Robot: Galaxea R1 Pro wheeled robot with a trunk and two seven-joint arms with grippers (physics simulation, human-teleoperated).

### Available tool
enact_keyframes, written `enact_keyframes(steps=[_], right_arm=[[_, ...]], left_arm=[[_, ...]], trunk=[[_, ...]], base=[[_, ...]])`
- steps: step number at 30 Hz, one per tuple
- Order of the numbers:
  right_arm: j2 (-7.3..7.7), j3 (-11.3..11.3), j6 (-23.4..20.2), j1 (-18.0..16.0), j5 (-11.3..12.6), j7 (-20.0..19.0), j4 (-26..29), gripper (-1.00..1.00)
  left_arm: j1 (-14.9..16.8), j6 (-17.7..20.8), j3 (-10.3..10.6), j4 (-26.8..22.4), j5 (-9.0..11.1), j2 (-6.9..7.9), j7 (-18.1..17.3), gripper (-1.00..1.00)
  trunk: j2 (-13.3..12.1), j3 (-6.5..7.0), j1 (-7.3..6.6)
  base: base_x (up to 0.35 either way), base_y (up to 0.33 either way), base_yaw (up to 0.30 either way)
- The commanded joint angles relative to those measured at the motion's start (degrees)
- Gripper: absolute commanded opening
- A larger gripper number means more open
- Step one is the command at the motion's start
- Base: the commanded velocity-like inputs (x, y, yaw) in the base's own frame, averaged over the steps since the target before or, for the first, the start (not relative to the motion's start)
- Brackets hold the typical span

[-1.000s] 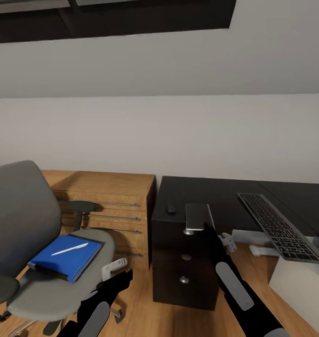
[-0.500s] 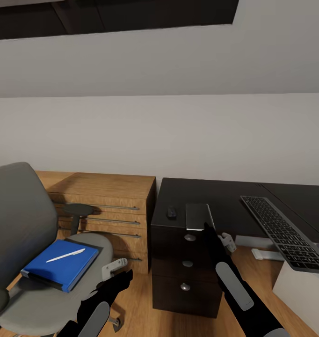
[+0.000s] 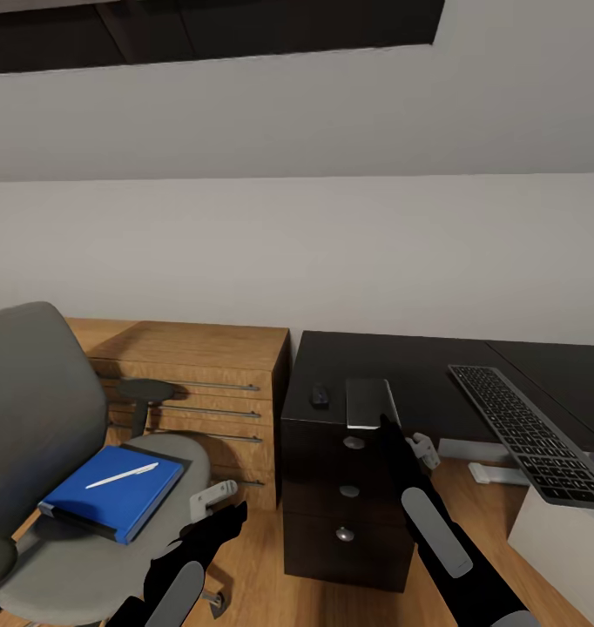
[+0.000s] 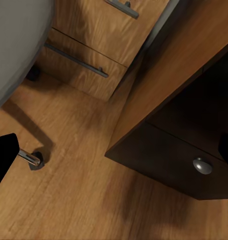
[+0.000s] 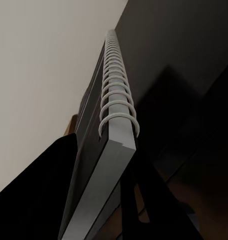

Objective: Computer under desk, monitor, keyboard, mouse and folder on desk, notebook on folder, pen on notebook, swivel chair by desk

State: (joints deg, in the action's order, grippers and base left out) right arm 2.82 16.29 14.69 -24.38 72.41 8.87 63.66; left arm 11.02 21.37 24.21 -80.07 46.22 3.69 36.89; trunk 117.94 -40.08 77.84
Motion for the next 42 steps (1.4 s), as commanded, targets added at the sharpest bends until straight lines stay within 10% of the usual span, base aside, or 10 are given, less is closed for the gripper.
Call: enact_keyframes(steps=[1,2,3,42], right_arm=[[0.08,0.28,0.46,-0.06,0.45,0.27,0.06,-1.00],[0.08,0.28,0.45,-0.06,0.45,0.27,0.06,-1.00],[0.08,0.29,0.45,-0.06,0.45,0.27,0.06,1.00],[0.08,0.25,0.34,-0.14,0.45,0.11,-1.64,1.00]], left_arm=[[0.06,0.08,0.13,-0.08,0.36,0.04,0.47,1.00],[0.06,0.08,0.13,-0.08,0.36,0.06,0.47,1.00],[0.06,0.08,0.13,-0.08,0.36,0.07,0.47,1.00],[0.06,-0.01,0.15,-0.08,0.40,0.11,0.47,1.00]], trunk=[[0.03,-0.06,-0.01],[0.03,-0.06,-0.01],[0.03,-0.06,-0.01],[0.03,-0.06,-0.01]], base=[[0.000,0.000,0.000],[0.000,0.000,0.000],[0.000,0.000,0.000],[-0.182,-0.012,0.000]])
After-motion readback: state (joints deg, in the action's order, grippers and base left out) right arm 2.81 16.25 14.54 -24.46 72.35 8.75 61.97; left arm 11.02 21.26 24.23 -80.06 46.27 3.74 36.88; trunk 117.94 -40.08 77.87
